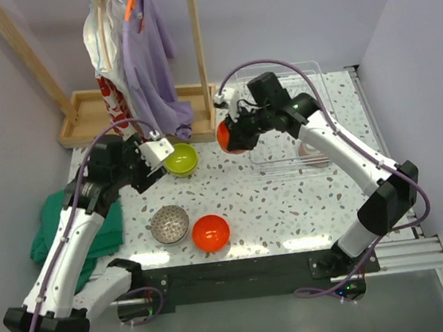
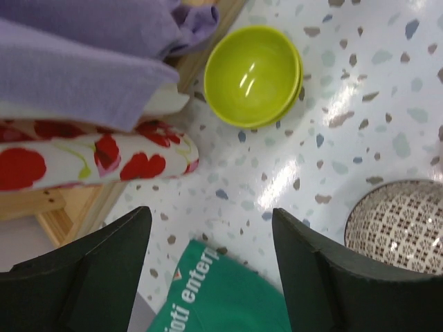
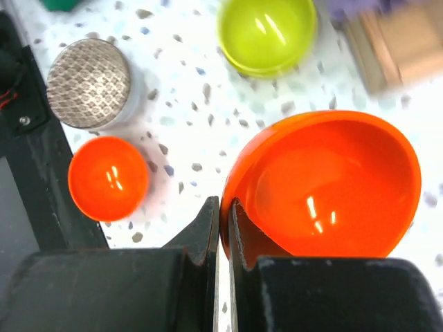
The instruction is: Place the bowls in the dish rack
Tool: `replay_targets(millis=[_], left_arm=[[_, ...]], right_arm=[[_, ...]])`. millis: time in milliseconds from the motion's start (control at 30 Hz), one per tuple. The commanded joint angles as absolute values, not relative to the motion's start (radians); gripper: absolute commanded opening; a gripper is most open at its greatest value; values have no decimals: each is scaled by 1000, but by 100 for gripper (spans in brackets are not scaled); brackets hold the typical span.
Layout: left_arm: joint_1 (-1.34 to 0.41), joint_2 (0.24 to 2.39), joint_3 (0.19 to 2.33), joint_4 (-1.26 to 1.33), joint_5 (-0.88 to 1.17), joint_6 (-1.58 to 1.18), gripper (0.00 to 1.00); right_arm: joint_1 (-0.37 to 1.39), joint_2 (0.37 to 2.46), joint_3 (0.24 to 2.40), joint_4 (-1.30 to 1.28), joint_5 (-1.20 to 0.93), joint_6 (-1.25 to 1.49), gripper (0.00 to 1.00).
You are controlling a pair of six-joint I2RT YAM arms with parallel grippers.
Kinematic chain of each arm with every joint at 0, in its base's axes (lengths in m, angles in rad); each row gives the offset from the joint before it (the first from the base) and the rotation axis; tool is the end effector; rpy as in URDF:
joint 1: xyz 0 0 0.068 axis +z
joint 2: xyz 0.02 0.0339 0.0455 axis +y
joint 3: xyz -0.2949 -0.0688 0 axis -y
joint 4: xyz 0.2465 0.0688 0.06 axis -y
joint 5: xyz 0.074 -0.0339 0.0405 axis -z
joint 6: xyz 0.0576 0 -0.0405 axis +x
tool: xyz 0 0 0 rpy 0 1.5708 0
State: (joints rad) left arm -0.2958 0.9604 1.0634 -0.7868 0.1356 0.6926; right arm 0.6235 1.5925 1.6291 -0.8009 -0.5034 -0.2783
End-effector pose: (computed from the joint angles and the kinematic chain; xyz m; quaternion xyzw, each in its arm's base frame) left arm 0.1810 -0.0633 0.3574 0.4530 0.7796 0.0244 0.4318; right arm 0.2763 0.2330 0.3912 -0.4762 0.7592 0.2909 0.3351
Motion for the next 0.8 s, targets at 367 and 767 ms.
replay_targets(millis=[367, 767], left_arm=[[-572, 1265, 1064, -396, 310, 620, 68], [-623, 1548, 1285, -362, 169, 623, 71]], right_arm=[[206, 1583, 1425, -473, -962, 239, 0], [34, 1784, 1261, 121, -1250, 704, 0]])
